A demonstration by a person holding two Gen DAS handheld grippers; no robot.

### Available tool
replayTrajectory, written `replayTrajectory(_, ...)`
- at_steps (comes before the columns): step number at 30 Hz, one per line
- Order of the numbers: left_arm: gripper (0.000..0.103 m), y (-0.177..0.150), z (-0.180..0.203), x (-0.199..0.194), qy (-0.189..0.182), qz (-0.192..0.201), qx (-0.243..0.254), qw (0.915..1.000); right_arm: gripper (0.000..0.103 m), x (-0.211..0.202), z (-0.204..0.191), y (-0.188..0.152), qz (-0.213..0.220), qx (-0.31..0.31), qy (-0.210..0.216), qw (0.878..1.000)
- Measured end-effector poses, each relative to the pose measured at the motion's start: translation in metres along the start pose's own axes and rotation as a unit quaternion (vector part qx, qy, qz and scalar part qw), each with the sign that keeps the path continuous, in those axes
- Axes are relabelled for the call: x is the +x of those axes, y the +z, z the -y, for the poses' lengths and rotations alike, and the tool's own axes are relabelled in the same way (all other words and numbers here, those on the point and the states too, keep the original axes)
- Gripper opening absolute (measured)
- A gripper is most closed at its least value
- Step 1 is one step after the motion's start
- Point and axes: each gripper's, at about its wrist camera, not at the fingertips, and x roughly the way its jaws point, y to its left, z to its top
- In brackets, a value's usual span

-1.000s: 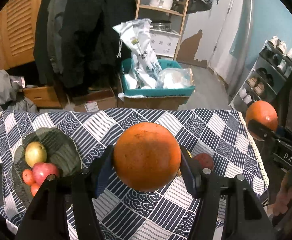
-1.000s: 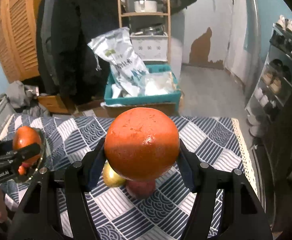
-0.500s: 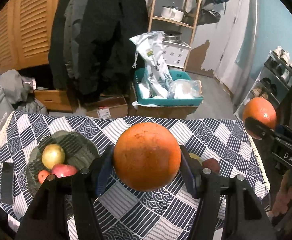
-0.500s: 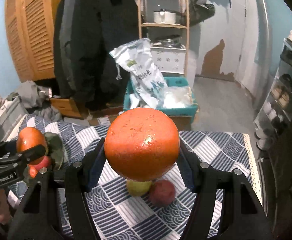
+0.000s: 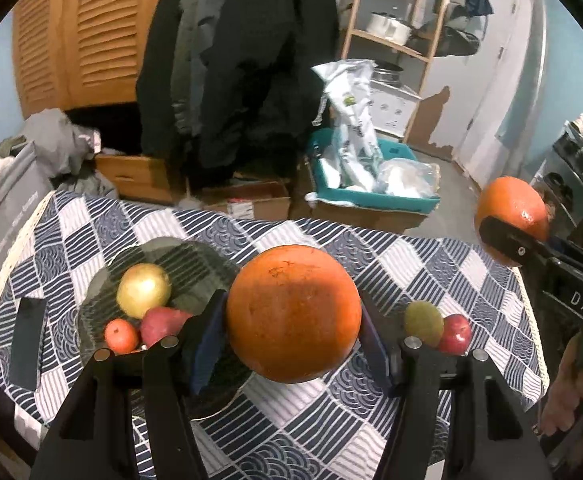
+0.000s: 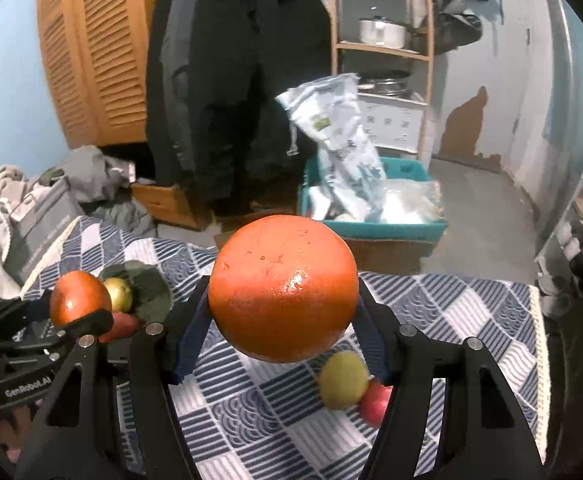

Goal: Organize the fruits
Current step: 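Lift and carry both oranges toward the glass plate, then lower the left gripper's orange onto the plate while the right gripper lowers its orange beside it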

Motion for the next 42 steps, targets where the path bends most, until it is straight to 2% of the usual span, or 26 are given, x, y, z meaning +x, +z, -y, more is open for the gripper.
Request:
replayTrajectory(22,0.064,-0.032,-0.077,0.03,0.056,-0.048,-0.05,0.996,0.066,0.072,-0.097,0.007,-0.05,-0.054,0.062,0.995)
replayTrajectory(37,0.064,-0.063,-0.111,0.065,0.068,-0.12,-0.08,0.9873,0.066,0.145,-0.132,-0.025,-0.139,-0.069,0.112,0.982)
replayTrajectory(42,0.064,-0.066,-0.111,0.07,0.071,-0.125,-0.077,0.9866,0.066,0.16,-0.137,-0.037,-0.165,-0.077,0.116,0.976)
